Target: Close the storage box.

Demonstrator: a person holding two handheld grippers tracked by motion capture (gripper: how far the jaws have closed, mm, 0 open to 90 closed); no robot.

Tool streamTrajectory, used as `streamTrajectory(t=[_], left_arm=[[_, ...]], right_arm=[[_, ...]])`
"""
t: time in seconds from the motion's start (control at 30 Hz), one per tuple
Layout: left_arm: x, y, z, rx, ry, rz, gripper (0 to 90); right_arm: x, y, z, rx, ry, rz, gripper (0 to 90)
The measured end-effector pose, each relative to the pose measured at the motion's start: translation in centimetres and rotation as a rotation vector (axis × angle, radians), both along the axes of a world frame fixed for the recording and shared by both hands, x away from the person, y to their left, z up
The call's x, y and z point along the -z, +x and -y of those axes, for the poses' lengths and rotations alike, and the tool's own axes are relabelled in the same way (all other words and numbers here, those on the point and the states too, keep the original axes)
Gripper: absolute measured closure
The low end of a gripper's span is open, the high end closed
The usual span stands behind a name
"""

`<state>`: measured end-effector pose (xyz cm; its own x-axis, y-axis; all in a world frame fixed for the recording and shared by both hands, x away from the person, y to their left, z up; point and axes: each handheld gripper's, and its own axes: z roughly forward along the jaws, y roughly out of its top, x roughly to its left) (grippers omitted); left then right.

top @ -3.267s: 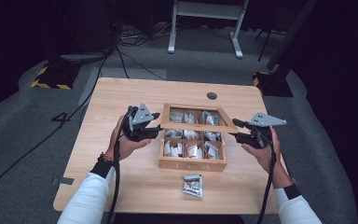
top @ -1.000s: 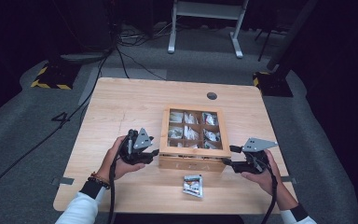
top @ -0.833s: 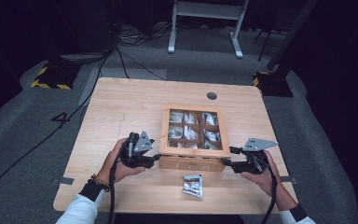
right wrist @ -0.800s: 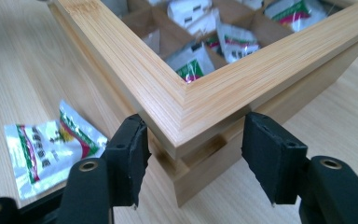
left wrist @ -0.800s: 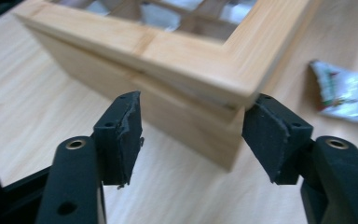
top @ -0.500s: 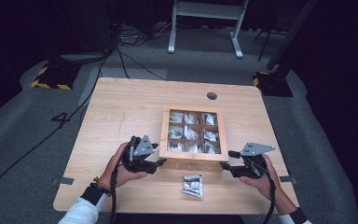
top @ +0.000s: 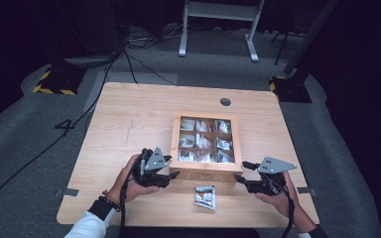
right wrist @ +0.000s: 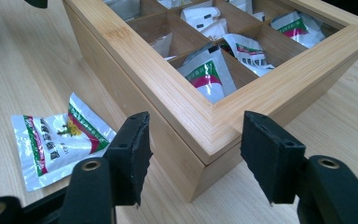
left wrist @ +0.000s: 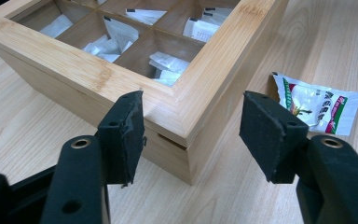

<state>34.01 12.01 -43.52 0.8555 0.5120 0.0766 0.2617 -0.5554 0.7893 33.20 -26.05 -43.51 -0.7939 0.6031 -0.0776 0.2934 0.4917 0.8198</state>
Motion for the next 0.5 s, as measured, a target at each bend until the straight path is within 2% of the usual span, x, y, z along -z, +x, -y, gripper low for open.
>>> streamTrajectory(t=[0.13, 0.27, 0.4, 0.5], left_arm=[[-0.4, 0.1, -0.1, 0.009, 0.002, -0.002, 41.7], [-0.9, 0.3, -0.3, -0.012, 0.029, 0.012, 34.4], [-1.5, 0.3, -1.2, -0.062, 0.020, 0.020, 28.5], [-1.9, 0.2, -2.0, -0.091, 0.013, 0.032, 23.9]], right_arm=[[-0.2, 0.2, 0.1, -0.015, -0.010, -0.011, 45.0], [-0.6, 0.5, 0.5, -0.018, -0.004, -0.015, 41.8], [-1.2, 0.6, 1.0, -0.044, -0.028, -0.029, 37.6], [-1.5, 0.5, 1.5, -0.041, -0.052, 0.000, 35.6]])
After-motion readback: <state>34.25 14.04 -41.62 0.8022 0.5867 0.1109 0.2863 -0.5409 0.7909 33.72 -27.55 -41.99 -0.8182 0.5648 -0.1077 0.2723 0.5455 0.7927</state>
